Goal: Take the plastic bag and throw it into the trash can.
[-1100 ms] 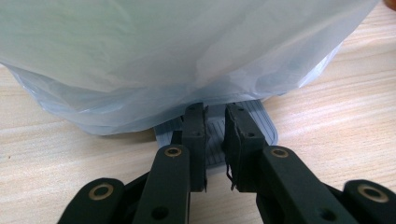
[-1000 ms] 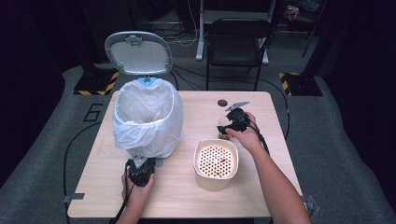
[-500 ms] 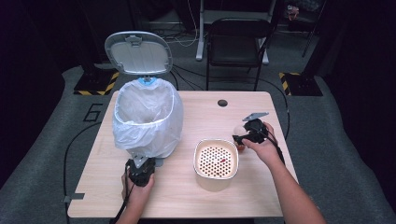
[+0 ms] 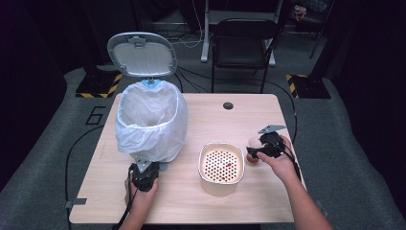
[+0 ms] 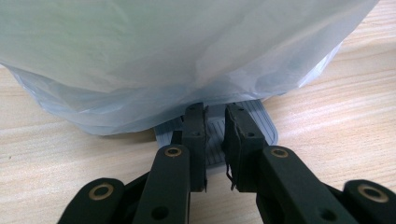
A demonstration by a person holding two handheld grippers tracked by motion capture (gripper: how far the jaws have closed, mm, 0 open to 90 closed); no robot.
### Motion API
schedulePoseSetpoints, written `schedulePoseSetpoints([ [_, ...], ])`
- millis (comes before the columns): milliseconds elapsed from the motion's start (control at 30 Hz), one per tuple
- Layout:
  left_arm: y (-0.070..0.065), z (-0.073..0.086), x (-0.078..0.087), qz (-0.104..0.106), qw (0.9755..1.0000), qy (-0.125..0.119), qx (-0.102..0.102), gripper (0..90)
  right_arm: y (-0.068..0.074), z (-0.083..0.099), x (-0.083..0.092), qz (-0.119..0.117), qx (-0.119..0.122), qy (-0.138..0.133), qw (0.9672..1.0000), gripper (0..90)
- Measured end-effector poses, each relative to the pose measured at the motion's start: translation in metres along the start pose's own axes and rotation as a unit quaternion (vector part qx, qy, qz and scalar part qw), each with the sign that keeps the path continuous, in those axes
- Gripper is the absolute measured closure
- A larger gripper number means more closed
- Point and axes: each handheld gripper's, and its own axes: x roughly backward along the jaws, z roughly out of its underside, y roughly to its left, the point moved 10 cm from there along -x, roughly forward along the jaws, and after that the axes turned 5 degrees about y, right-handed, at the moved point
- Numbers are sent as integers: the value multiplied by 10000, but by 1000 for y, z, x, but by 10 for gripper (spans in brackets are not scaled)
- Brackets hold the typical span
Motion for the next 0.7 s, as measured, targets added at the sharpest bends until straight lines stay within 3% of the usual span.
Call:
schedulePoseSetpoints([
  [67,2,0,1,-52,9999,15,-102,786,-1,5,4,11,-79,10,10000,214],
  [200,0,0,0,-10,10000,-8,-23,786,-3,15,11,84,-102,-23,9999,212],
  [233,0,0,0,-23,10000,-8,-23,786,-3,18,13,107,-219,-69,9997,208],
  [400,-1,0,0,-16,10000,6,-7,786,-3,19,13,170,-141,-237,9995,200],
  [433,-1,0,0,-15,10000,7,-6,786,-4,20,14,185,-38,-230,9996,198],
  [500,-1,0,0,-8,10000,17,3,786,-3,18,13,305,-117,-356,9988,187],
  [567,0,1,1,-8,10000,48,-46,786,-3,18,12,339,53,-424,9985,159],
  [700,-1,0,0,1,10000,-4,-8,786,-1,21,10,319,-91,-467,9984,141],
])
